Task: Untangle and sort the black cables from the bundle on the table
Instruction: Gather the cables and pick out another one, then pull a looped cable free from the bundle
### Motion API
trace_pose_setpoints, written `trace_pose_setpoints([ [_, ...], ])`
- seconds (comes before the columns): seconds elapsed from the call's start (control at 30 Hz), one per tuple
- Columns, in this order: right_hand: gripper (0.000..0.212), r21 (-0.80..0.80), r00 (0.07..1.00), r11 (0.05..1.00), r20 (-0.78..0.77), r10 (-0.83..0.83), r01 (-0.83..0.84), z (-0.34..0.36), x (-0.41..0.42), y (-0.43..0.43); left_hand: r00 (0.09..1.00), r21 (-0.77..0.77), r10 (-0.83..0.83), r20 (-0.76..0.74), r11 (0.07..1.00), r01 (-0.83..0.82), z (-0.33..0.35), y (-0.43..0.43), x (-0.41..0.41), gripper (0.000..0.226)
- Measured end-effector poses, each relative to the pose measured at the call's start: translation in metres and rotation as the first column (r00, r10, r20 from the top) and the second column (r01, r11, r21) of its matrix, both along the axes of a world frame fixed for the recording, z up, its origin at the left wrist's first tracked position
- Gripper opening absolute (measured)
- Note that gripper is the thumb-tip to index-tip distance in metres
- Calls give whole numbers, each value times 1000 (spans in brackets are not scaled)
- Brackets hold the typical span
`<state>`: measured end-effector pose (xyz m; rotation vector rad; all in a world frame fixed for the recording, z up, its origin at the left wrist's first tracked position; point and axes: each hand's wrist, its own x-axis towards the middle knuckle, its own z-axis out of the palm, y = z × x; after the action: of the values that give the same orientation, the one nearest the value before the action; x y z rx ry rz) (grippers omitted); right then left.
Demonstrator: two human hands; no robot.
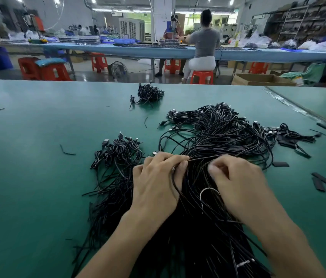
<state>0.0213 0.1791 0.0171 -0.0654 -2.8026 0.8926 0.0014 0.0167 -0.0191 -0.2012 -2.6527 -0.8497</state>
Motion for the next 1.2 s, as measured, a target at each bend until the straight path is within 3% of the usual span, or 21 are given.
trace_pose_setpoints([
  [0.07, 34, 250, 973, 968, 214, -91, 36, -10, 0, 5, 999, -33, 6, -46, 999, -7, 1, 0, 1, 28],
  [0.13, 40, 263, 927, 965, 362, -94, -5, -21, -3, 4, 996, -52, 9, -92, 999, -13, 2, -1, 3, 26],
  [0.17, 37, 249, 930, 969, 357, -84, -8, -24, -3, 3, 994, -59, 22, -109, 998, -29, 3, -2, 3, 24],
  [0.23, 29, 208, 964, 977, 250, -87, 34, -26, -5, 3, 990, -85, 56, -131, 994, -68, 6, -5, 3, 27],
  [0.33, 30, 133, 991, 984, 53, -125, 117, -21, -1, 5, 989, -188, 96, -110, 975, -115, 11, -11, 2, 50],
  [0.4, 28, 56, 992, 995, -104, -77, 83, -13, 0, 5, 992, -236, 89, -87, 966, -107, 16, -15, 1, 58],
  [0.5, 28, -77, 946, 981, -285, 152, -180, 8, 6, -7, 1000, -287, 27, 13, 958, -22, 22, -16, 0, 55],
  [0.6, 34, -156, 819, 826, -321, 475, -541, 24, 21, -27, 989, -302, -26, 145, 951, 69, 27, -15, 4, 34],
  [0.67, 32, -243, 753, 717, -305, 583, -654, 27, 28, -35, 977, -199, -124, 171, 967, 158, 25, -18, 8, 48],
  [0.73, 27, -325, 716, 642, -229, 659, -695, 26, 30, -37, 977, 64, -163, 136, 986, 155, 26, -19, 9, 49],
  [0.8, 25, -424, 670, 575, -107, 735, -699, 27, 32, -37, 997, 221, -59, 43, 974, 48, 26, -16, 1, 40],
  [0.87, 26, -520, 619, 521, -18, 785, -677, 30, 34, -35, 988, 279, 81, -128, 959, -42, 26, -13, -6, 29],
  [0.93, 31, -520, 623, 550, 43, 781, -653, 37, 34, -26, 944, 474, 175, -279, 880, -23, 26, -15, -9, 31],
  [1.0, 36, -375, 751, 713, 61, 657, -593, 39, 29, -11, 906, 710, 282, -317, 703, 30, 29, -22, -11, 36],
  [1.1, 41, -125, 952, 947, 36, 304, -297, 37, 20, 13, 844, 896, 479, -240, 445, 2, 37, -29, -16, 33],
  [1.2, 42, -62, 998, 996, -9, -69, 69, 30, 12, 30, 798, 968, 575, -183, 246, 45, 42, -36, -18, 31],
])
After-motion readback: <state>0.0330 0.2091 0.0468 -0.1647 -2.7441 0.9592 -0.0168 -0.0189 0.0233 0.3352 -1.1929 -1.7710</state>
